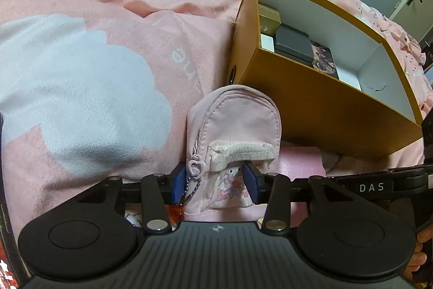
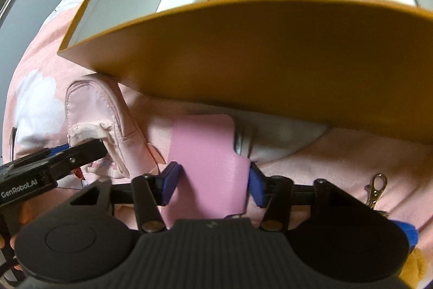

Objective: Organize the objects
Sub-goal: 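Grasp the pink card holder with the right gripper while the left holds the pouch, then carry the pouch and pink card holder over the orange box with both grippers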

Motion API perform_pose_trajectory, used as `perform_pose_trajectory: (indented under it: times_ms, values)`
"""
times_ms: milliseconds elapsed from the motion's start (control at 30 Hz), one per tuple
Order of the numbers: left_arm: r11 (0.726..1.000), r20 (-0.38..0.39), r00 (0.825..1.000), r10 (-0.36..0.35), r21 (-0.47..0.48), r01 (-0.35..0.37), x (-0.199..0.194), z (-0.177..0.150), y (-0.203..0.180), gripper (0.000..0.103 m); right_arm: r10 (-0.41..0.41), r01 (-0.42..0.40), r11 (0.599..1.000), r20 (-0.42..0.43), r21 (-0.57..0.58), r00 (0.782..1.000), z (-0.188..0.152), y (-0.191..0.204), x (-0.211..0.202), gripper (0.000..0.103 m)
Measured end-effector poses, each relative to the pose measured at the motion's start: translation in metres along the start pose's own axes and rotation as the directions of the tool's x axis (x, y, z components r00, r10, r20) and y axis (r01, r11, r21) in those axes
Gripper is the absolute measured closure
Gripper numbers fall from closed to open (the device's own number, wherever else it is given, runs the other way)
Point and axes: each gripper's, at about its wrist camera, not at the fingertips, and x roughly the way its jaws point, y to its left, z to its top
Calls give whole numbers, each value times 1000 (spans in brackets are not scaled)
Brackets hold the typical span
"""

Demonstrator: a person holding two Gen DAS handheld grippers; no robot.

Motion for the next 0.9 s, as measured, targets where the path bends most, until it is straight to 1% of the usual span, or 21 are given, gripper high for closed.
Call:
perform_pose_trajectory:
  times_ms: [33,67,133,167,233,300,400,500,633,700,833,900]
  values:
    - [1000,2,1000,1,3,-1,0,-1,0,53,-2,2,1000,16,-4,1000,-2,2,-3,60]
    - [1000,4,1000,3,6,-3,0,-1,-1,56,-1,1,1000,29,-6,1000,-3,4,-7,67]
    - [1000,9,1000,8,10,-8,-2,-2,-1,60,18,-17,1000,61,-6,998,-7,8,-18,74]
    - [1000,11,1000,11,11,-12,-2,-3,-1,65,26,-26,1000,76,-9,997,-9,11,-24,78]
    - [1000,18,1000,15,14,-15,-5,-4,-2,71,33,-30,999,105,-29,994,-15,21,-34,80]
    - [1000,29,999,13,16,-14,-9,-5,-2,79,19,-10,998,135,-66,991,-22,32,-42,81]
    - [1000,54,999,3,26,-5,-19,-9,-3,81,-1,21,994,182,-107,983,-28,39,-58,81]
    - [999,80,997,-13,39,10,-29,-13,-5,83,-3,31,992,222,-123,975,-37,42,-74,81]
    - [997,109,993,-44,60,38,-46,-17,-10,84,3,35,990,267,-136,964,-40,46,-99,81]
    - [995,127,990,-65,79,55,-56,-19,-14,84,3,40,989,290,-142,957,-40,49,-105,81]
    - [990,163,980,-116,99,101,-76,-16,-19,84,16,40,987,336,-157,942,-43,55,-125,81]
    - [986,184,972,-148,107,130,-87,-12,-22,84,26,37,985,361,-167,932,-46,60,-141,81]
